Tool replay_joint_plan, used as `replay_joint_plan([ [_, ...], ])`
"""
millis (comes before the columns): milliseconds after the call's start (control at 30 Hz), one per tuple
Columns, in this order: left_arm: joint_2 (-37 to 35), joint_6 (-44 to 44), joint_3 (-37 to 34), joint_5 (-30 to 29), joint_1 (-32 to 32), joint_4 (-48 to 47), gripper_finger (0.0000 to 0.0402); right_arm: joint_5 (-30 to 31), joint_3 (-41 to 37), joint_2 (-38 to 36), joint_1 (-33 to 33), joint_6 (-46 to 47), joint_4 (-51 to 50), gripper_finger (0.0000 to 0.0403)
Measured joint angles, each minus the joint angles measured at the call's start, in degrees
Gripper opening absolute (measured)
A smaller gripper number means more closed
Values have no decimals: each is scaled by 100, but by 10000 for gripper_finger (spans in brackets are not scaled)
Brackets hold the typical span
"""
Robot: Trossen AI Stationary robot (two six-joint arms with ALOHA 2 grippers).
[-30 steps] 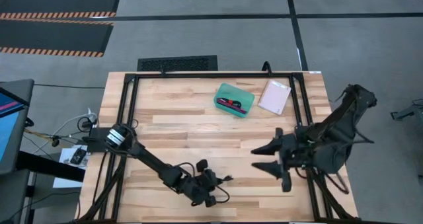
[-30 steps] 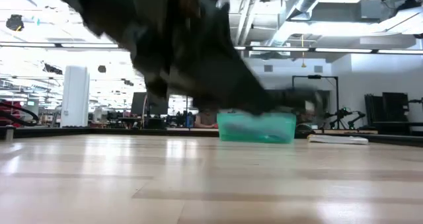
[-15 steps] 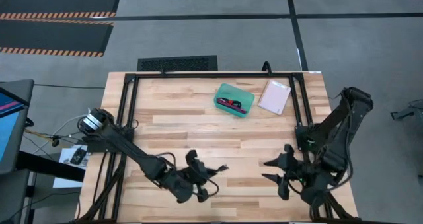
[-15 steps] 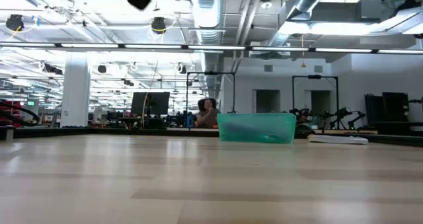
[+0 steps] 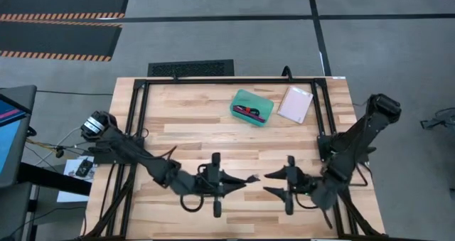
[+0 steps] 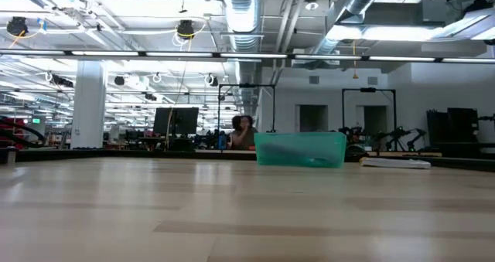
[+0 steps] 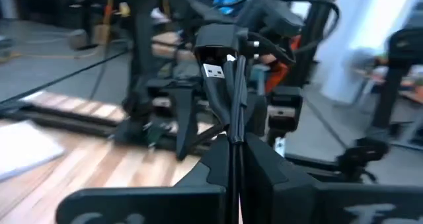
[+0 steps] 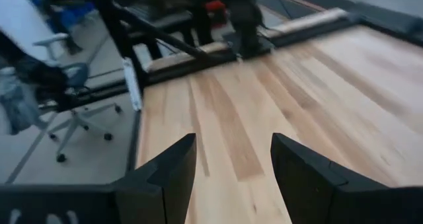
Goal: Pick and place USB-C Cables
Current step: Put the black charger cable into the light blue bin
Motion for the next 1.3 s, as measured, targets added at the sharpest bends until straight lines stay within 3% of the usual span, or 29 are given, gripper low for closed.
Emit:
replay_joint_plan([
  [200,-109,332,4,361,231,279,1,-577,0,-80,-574,-1827,1460,219],
  [367,-96,703,0,525,422,456,10,-1500,2,-85,-1091,-2595,2225,219],
  [567,-247,879,2,799,612,716,4,-2057,0,-275,-1445,-3089,2438,219],
  [767,-444,1172,2,629,677,715,7,-2124,0,-774,-1456,-3805,2431,219],
  [900,-465,828,2,656,923,868,5,-2151,1,-1015,-1516,-4245,2517,219],
  [1100,-465,280,2,552,1205,1205,3,-2460,236,-1218,-1994,-3756,2554,219],
  [1300,-470,343,336,618,1278,1751,3,-3340,520,-1261,-2462,-2969,2544,219],
])
